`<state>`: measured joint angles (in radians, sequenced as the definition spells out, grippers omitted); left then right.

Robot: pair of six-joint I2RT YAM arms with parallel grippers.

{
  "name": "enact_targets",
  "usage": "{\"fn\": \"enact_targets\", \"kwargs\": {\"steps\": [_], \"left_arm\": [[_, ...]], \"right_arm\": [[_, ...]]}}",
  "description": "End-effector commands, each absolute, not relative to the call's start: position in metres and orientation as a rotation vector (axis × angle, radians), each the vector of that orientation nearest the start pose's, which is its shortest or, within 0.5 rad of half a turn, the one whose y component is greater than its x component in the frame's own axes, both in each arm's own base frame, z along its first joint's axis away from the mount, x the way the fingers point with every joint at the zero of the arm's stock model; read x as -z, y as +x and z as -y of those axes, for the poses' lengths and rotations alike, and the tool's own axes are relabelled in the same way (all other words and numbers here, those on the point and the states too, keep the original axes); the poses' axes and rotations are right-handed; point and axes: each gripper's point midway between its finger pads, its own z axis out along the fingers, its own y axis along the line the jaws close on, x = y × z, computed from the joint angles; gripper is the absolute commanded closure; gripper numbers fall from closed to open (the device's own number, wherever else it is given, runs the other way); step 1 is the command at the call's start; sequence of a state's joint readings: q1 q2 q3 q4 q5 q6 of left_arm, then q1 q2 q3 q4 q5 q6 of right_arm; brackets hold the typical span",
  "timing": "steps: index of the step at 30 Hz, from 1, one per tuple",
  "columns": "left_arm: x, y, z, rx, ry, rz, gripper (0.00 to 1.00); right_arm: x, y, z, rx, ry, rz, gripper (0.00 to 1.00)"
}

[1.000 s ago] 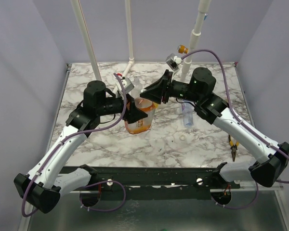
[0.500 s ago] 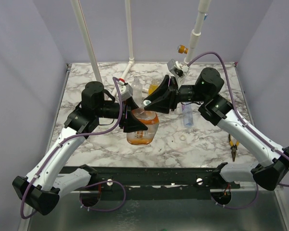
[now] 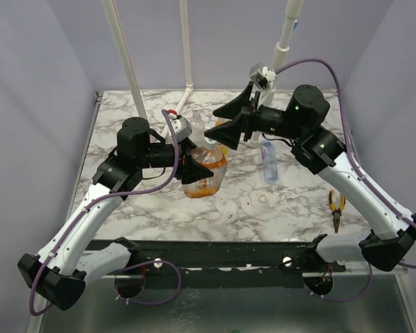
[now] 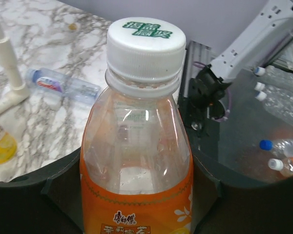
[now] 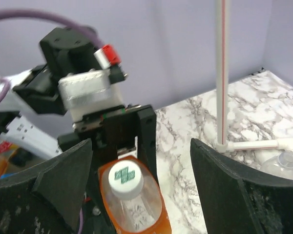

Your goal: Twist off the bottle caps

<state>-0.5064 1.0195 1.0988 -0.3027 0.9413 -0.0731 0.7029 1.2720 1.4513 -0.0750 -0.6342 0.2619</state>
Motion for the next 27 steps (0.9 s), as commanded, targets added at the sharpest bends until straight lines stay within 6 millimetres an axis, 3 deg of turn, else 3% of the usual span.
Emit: {"fn": "enact_targets", "kwargs": {"steps": [1,9,22,27], "left_arm": [[-0.335,0.216,0.257,1.035,0.948,-1.586,1.0],[-0.324,0.244,0.246,0.876,0.858,-1.642,1.0],[-0.309,0.257,0.241,0.813,0.81,-1.697,1.0],[-0.311,0.258,0.241,0.813,0.809,-1.687,1.0]], "right_arm": [[-0.425,0.266,-0.343,-1.132,-0.706,-1.601,0.16],[-0.415,0.282,-0.355,-1.119,-0.668,-1.665,0.21],[-0.401,0.283,-0.372,-1.191,-0.672,-1.672,0.31],[-0.389,0.282,-0.377,-1.228,-0.668,-1.701,0.52]]}}
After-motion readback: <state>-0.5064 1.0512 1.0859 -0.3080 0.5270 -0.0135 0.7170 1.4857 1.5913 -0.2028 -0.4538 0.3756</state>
